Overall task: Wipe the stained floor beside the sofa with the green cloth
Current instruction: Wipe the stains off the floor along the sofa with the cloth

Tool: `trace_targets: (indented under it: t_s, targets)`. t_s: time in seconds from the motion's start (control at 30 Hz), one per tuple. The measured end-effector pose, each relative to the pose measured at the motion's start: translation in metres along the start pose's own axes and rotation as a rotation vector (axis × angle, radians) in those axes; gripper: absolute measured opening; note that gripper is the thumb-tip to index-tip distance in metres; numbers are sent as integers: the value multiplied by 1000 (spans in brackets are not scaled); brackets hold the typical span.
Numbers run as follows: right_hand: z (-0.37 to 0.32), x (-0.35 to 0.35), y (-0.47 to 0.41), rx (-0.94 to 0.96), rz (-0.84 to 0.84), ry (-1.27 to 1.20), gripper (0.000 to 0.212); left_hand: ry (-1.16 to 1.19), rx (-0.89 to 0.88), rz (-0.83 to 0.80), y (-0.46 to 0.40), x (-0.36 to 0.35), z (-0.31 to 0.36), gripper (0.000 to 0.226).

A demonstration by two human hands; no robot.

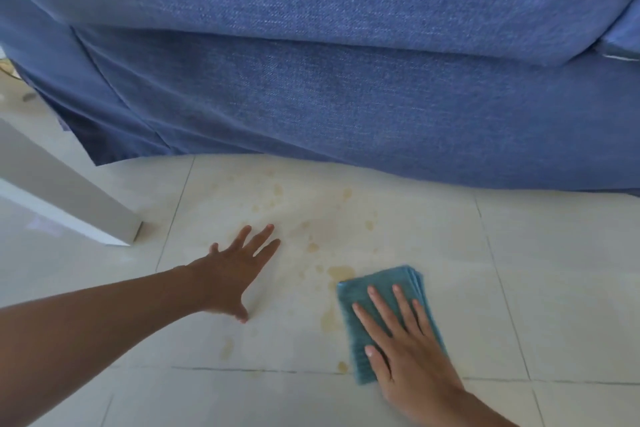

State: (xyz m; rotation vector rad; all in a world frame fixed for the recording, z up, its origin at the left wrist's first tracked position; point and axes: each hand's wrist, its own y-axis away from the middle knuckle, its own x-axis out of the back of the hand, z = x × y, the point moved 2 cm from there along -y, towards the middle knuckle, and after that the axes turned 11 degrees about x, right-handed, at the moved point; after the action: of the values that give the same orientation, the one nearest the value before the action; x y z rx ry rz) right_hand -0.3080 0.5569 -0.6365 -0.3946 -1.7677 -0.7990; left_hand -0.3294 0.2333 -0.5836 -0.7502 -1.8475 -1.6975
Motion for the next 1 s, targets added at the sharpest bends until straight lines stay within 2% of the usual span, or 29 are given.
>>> trace_targets:
  t_s: [0.07,0.13,0.27,0.37,0.47,0.57,0.63,0.73,0.87,0.93,1.0]
  targets:
    - [17,12,-12,-89,48,14,60,-4,11,-22,5,-4,-5,137]
    - [9,10,-9,-105,-14,1,63,22,21,-34,12,-9,-11,137]
    - [-3,5,1,101,-247,113,65,-4,0,-9,23,-19,-22,138]
    - [19,50,-10,265,-384,187,66,17,11,-15,28,-27,-31,138]
    - [37,94,-19,347,-453,169,64,8,25,-6,30,-36,-35,139]
    - [43,124,-30,416,-520,280,66,43,16,32,30,-43,-34,141]
    - [43,124,-36,469,-472,278,69,84,7,60,30,-47,-35,141]
    - [31,87,-42,560,-290,254,73,66,-4,69,26,-47,-45,142]
    - [1,16,-15,338,-111,159,77,-12,-33,27,18,-41,-60,145]
    - [-35,1,-8,419,-81,104,79,-93,-56,6,16,-40,-65,148]
    - [-73,-1,-27,598,-89,113,79,-143,-89,-4,16,-36,-71,151]
